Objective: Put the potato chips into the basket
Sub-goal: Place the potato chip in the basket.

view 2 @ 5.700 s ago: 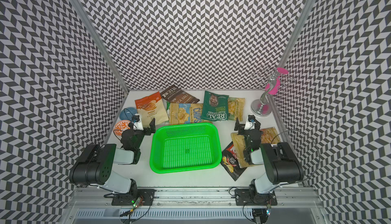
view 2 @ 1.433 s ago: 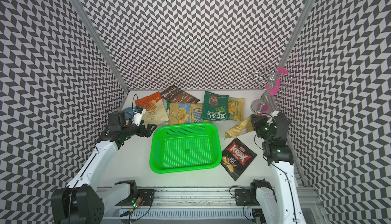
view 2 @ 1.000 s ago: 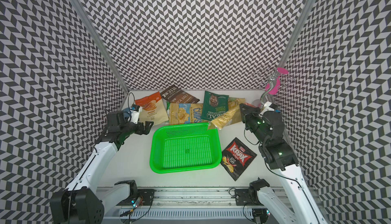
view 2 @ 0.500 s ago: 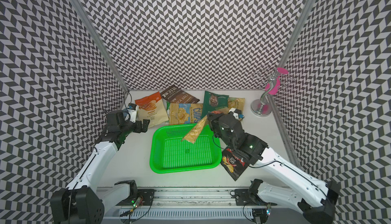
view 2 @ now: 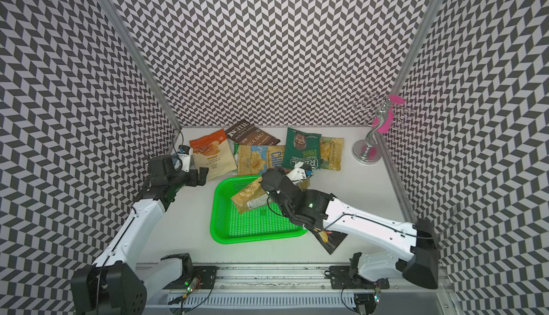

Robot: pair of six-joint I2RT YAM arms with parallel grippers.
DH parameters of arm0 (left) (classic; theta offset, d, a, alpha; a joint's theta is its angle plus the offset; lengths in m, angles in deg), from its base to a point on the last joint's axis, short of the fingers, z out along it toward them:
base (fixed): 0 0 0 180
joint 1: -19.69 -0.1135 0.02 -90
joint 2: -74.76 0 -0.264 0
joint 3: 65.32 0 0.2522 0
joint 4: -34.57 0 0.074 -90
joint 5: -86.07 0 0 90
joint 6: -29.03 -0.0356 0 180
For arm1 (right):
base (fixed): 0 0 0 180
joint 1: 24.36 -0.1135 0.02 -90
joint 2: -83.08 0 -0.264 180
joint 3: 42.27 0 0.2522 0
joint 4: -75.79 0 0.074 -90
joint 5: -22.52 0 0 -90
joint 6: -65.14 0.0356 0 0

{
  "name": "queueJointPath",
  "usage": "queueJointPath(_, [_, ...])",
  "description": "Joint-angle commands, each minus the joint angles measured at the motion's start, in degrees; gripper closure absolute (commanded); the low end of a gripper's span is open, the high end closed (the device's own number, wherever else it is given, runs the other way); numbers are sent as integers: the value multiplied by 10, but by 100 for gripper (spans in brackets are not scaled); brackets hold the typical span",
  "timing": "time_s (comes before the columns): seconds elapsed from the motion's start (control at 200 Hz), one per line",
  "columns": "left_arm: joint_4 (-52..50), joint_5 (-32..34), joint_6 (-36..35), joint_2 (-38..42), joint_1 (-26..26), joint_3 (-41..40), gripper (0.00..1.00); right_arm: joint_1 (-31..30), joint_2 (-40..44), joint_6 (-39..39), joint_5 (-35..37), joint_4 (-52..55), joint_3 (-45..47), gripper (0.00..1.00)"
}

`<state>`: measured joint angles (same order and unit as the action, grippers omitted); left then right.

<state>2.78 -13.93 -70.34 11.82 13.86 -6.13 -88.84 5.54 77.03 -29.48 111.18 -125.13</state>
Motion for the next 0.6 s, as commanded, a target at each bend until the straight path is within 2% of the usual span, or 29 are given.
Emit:
queueJointPath(0.0, [14,-2,0,6,-4,-6,1,-6,-26,51,26,7,-24,100])
queueJointPath(0.315, [16,1,0,5,-4,-8,1,-18,-85,69,35,30,-71,100])
queueJointPath(0.596, [20,13,1,3,-4,-9,1,-54,-95,49,89,52,-133,100])
